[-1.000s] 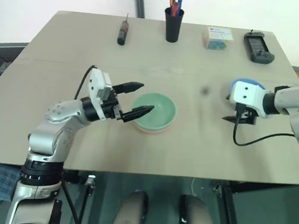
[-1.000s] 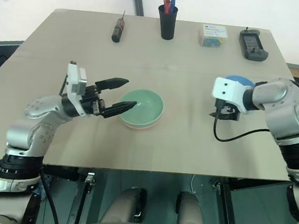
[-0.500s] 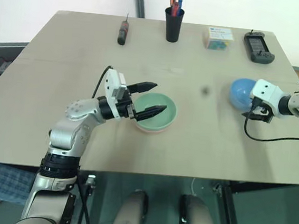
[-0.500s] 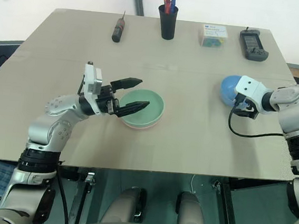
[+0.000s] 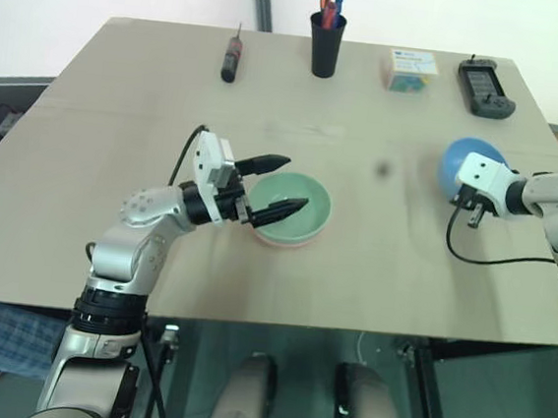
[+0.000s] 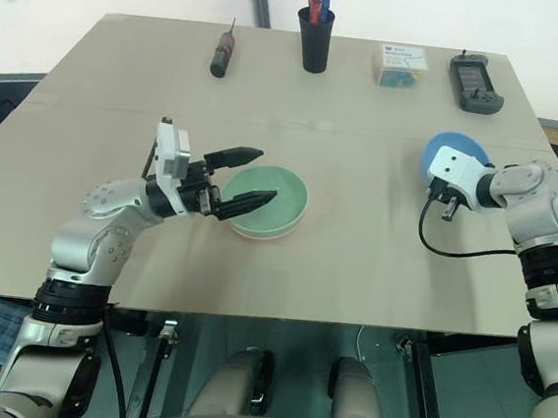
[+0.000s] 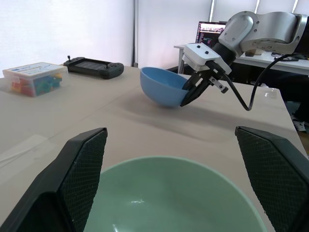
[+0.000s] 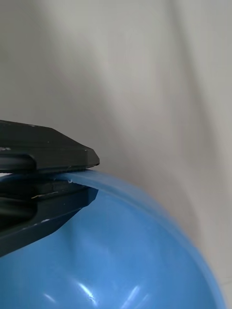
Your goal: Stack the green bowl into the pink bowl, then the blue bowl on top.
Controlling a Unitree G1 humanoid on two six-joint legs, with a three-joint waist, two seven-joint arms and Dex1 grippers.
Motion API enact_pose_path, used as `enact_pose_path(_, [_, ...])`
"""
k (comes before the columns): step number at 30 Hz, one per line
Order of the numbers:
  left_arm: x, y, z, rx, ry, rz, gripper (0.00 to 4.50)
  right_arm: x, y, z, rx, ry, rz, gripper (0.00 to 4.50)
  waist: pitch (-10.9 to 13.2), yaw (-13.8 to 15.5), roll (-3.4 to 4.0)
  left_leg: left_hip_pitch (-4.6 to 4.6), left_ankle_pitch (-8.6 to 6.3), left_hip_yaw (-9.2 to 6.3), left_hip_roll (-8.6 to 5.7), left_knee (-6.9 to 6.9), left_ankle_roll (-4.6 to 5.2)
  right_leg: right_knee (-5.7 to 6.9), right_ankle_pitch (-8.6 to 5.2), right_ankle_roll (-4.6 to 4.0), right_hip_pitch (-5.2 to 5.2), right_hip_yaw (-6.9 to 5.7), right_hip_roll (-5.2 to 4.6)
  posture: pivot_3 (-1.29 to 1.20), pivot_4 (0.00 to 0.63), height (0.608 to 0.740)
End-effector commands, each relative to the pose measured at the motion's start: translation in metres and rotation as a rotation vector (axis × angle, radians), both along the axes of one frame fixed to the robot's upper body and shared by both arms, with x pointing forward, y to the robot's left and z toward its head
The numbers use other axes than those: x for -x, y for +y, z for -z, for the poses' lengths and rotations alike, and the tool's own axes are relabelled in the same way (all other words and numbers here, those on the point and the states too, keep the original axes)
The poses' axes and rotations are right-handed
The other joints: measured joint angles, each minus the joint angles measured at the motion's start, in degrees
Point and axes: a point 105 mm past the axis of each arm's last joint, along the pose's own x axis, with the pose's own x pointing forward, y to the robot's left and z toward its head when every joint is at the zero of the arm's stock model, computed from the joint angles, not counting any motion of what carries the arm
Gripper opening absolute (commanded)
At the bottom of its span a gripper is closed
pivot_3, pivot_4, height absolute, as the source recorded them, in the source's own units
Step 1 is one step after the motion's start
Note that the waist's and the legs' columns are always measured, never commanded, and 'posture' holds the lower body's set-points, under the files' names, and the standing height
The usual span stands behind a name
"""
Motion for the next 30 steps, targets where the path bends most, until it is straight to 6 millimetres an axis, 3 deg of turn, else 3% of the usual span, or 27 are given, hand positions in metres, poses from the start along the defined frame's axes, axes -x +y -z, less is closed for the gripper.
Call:
enact_pose_path(1, [0.003, 0.005, -0.011, -0.001, -0.059, -0.013, 4.50, -0.001, 0.016, -0.031, 0.000, -0.093, -0.075, 0.05, 0.00, 0.00, 0.01, 0.00, 0.00, 0.00, 0.00, 0.00, 0.00, 0.00, 0.00, 0.00, 0.00, 0.00, 0.00, 0.00, 0.150, 0.740])
enact_pose_path(5, [0.002, 0.013, -0.013, -0.017, -0.063, -0.036, 4.50, 0.008, 0.049, -0.058, -0.007, -0.157, -0.202, 0.05, 0.01, -0.08, 0.01, -0.02, 0.00, 0.00, 0.01, 0.00, 0.00, 0.02, 0.00, 0.00, -0.06, 0.00, 0.00, 0.00, 0.150, 0.740])
enact_pose_path(11, [0.006, 0.046, -0.003, -0.097, -0.029, -0.113, 4.50, 0.049, 0.118, -0.082, 0.019, -0.205, -0.479, 0.05, 0.03, -0.30, 0.05, -0.06, 0.00, -0.07, 0.03, -0.02, 0.00, 0.05, 0.00, 0.00, -0.15, -0.02, 0.02, 0.00, 0.150, 0.740])
enact_pose_path(14, [0.008, 0.064, -0.002, -0.132, -0.017, -0.161, 4.50, 0.070, 0.150, -0.082, 0.003, -0.202, -0.589, 0.05, 0.03, -0.07, 0.05, -0.09, 0.00, -0.11, 0.03, -0.01, 0.00, 0.06, 0.00, 0.00, -0.16, -0.07, 0.02, 0.00, 0.150, 0.740])
enact_pose_path(20, [0.012, 0.096, 0.003, -0.194, 0.007, -0.245, 4.50, 0.095, 0.192, -0.064, -0.001, -0.177, -0.733, 0.05, 0.02, 0.17, 0.03, -0.10, 0.00, -0.17, -0.02, 0.04, 0.00, 0.06, 0.00, 0.00, -0.08, -0.15, -0.04, 0.00, 0.150, 0.740])
enact_pose_path(30, [0.021, 0.121, 0.012, -0.243, 0.046, -0.293, 4.50, 0.109, 0.232, -0.055, 0.033, -0.212, -0.846, 0.05, 0.02, 0.06, 0.04, -0.09, 0.00, -0.19, 0.01, 0.04, 0.00, 0.11, -0.01, -0.01, -0.12, -0.17, -0.01, 0.00, 0.150, 0.740])
